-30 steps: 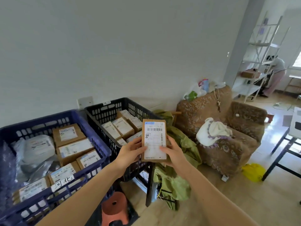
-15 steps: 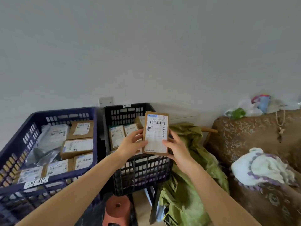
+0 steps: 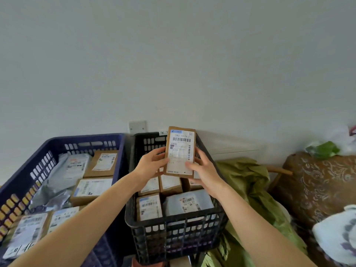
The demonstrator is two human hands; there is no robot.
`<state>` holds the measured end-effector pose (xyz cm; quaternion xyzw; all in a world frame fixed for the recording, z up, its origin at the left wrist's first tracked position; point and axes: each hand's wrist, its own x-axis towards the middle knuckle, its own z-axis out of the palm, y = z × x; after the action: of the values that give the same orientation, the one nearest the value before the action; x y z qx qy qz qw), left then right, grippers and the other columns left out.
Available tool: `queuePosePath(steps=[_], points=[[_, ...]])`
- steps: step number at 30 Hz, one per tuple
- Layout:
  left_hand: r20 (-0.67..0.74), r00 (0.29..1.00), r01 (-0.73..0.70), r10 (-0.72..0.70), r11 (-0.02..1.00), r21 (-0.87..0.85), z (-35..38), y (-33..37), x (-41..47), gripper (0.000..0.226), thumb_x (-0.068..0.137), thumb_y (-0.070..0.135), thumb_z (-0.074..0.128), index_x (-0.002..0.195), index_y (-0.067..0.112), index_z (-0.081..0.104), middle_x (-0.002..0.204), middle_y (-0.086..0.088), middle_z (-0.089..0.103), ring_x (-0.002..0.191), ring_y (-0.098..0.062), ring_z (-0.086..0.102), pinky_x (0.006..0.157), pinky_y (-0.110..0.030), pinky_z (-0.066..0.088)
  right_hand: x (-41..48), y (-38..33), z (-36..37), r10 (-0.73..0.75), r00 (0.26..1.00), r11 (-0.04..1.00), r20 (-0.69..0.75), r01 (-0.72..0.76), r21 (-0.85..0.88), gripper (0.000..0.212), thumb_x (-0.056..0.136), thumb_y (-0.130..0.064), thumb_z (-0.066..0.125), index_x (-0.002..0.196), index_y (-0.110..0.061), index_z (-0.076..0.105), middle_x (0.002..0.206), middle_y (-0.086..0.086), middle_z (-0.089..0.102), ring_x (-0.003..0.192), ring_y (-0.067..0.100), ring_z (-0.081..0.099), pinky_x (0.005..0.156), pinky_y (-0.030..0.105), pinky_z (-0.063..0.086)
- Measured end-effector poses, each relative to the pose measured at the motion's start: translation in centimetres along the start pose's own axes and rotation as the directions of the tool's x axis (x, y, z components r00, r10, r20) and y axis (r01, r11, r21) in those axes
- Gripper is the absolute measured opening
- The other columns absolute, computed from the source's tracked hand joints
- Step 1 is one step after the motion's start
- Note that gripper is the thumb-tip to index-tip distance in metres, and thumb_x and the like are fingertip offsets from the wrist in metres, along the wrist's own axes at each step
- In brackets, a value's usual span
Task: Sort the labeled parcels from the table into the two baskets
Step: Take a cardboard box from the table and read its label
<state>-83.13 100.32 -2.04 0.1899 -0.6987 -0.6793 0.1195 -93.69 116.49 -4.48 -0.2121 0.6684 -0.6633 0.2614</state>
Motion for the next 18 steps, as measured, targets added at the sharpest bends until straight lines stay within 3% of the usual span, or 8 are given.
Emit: queuePosePath(steps=[8, 11, 18], points=[[-0.043, 0.998, 0.038, -0.038, 0.999, -0.004, -3.2, -1.3, 8.6, 0.052, 0.092, 0.007, 0.06, 0.14, 0.02, 0.044, 0.126, -0.004, 0.062, 0.109, -0.023, 0.063, 0.091, -0.047, 0.054, 9.7, 0.0, 1.2, 0.024, 0.998, 0.998, 0.06, -0.021, -0.058, 0.06, 0.09, -0.017, 0.063, 0.135, -0.047, 0.036, 0.133, -0.008, 0.054, 0.115, 0.016, 0.057, 0.097, 0.051, 0.047], [-0.049, 0.997, 0.065, -0.065, 0.998, -0.004, -4.6, -1.9, 11.4, 0.058, 0.09, 0.003, 0.06, 0.142, 0.023, 0.04, 0.12, -0.004, 0.064, 0.104, -0.02, 0.066, 0.083, -0.041, 0.058, 12.8, 0.5, 1.8, 0.047, 0.996, 0.996, 0.071, -0.041, -0.082, 0.064, 0.091, -0.016, 0.062, 0.141, -0.043, 0.034, 0.137, -0.007, 0.052, 0.117, 0.017, 0.056, 0.096, 0.05, 0.049], [-0.061, 0.992, 0.109, -0.11, 0.994, -0.011, -5.9, -3.1, 16.3, 0.067, 0.091, 0.004, 0.06, 0.144, 0.034, 0.032, 0.11, -0.007, 0.069, 0.095, -0.023, 0.07, 0.081, -0.046, 0.058, 17.7, 1.7, 1.7, 0.077, 0.993, 0.992, 0.092, -0.067, -0.103, 0.066, 0.091, -0.01, 0.06, 0.143, -0.04, 0.033, 0.14, -0.002, 0.05, 0.121, 0.019, 0.055, 0.086, 0.039, 0.055]])
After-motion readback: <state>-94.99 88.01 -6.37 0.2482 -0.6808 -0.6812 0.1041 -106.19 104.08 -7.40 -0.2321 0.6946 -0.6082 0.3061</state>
